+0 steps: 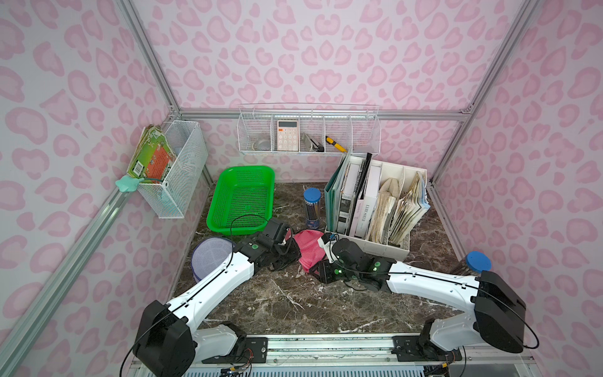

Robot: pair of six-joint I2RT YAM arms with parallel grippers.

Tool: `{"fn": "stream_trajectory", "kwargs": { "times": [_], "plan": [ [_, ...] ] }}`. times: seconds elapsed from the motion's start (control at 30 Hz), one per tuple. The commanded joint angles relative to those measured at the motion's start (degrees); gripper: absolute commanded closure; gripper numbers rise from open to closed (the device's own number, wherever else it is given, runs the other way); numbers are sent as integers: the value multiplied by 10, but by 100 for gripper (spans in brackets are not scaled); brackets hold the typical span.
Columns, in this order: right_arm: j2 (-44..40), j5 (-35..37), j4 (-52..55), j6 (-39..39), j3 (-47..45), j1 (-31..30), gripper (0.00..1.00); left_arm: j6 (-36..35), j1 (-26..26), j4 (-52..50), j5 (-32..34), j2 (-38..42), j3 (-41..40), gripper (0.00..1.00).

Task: Turn the laundry bag inside out
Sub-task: Turn over the laundry bag at the center of the board.

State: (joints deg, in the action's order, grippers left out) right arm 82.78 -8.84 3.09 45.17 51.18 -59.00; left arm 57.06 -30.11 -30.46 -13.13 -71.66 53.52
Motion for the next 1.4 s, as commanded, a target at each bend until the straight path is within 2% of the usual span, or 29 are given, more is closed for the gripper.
{"fn": "stream_trajectory", "kwargs": {
  "times": [0.0, 0.2, 0.23, 0.47, 0.73, 0.87, 1.03, 1.2, 1.3, 1.37],
  "plan": [
    [8, 0, -21, -1, 10, 1, 61, 7, 1, 14, -12, 2, -1, 100],
    [8, 8, -10, -6, 9, 6, 91, 13, 3, 3, -13, 3, 7, 100],
    [6, 11, -3, -9, 7, 6, 100, 14, 6, -6, -13, 2, 12, 100],
    [-16, 70, 47, -48, -27, 4, 100, 23, 64, -62, -71, -7, 43, 100],
    [-22, 182, 112, -76, -46, 26, 100, 5, 135, -126, -216, -9, 68, 100],
    [-31, 241, 144, -92, -46, 61, 100, -47, 138, -198, -245, -11, 91, 100],
    [-53, 272, 132, -129, -52, 108, 100, -107, 137, -220, -319, -12, 88, 100],
    [-57, 289, 152, -150, -39, 144, 100, -154, 137, -248, -335, -6, 89, 100],
    [-59, 324, 187, -154, -28, 169, 100, -177, 137, -265, -339, -1, 93, 100],
    [-74, 306, 195, -182, -17, 188, 100, -188, 136, -272, -336, 1, 97, 100]
  ]
}}
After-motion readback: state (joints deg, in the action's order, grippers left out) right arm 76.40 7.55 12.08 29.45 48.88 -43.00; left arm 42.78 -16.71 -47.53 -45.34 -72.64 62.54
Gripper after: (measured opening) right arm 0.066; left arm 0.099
